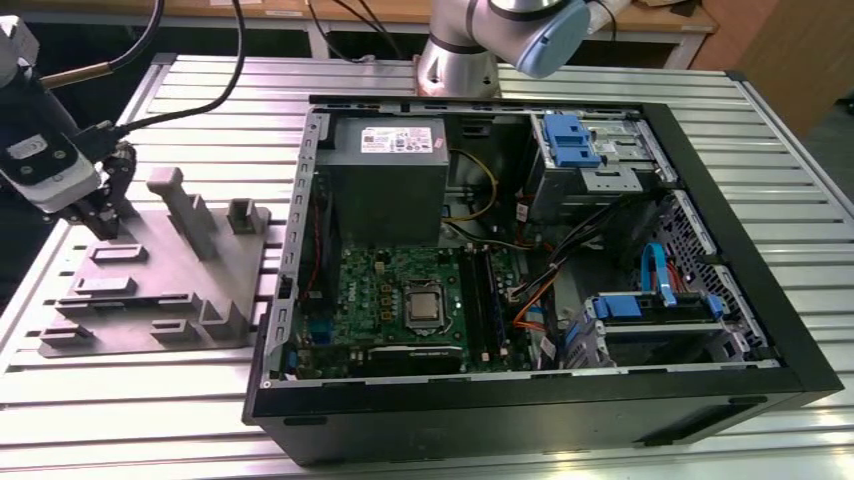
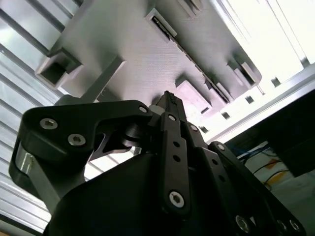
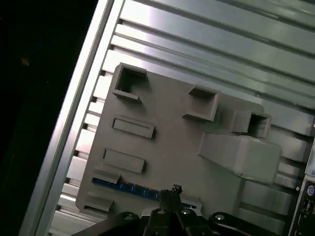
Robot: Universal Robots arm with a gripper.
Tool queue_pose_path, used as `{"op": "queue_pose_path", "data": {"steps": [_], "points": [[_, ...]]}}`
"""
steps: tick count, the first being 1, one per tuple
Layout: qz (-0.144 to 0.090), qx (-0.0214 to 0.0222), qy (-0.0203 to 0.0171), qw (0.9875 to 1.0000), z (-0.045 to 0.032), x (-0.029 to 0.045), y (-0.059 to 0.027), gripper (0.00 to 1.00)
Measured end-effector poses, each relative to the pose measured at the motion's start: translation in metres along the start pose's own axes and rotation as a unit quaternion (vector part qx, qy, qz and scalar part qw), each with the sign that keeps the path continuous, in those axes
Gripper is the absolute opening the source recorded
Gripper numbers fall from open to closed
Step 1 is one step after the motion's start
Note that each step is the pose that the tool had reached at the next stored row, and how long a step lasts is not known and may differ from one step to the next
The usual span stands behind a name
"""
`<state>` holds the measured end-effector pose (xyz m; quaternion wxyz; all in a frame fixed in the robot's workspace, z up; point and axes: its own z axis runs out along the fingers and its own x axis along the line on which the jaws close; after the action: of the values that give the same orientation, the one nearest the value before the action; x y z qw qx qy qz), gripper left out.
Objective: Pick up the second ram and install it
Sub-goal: 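Pick up the second ram and move it above second insertion slot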
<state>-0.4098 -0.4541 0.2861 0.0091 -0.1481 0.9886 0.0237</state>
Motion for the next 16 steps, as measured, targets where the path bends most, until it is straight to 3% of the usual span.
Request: {"op": "queue_pose_path", "data": {"steps": [3,7,12,16], "points": [[-0.027,-0.0007,0.0012,0.9996,0.0016,0.0001,-0.0001,0.1],[-0.063,-0.0016,0.0028,0.998,0.0039,0.0001,-0.0002,0.1],[-0.108,-0.0027,0.0049,0.9941,0.0071,0.0002,-0.0003,0.1],[-0.145,-0.0036,0.0065,0.9894,0.01,0.0002,-0.0004,0.1]]}}
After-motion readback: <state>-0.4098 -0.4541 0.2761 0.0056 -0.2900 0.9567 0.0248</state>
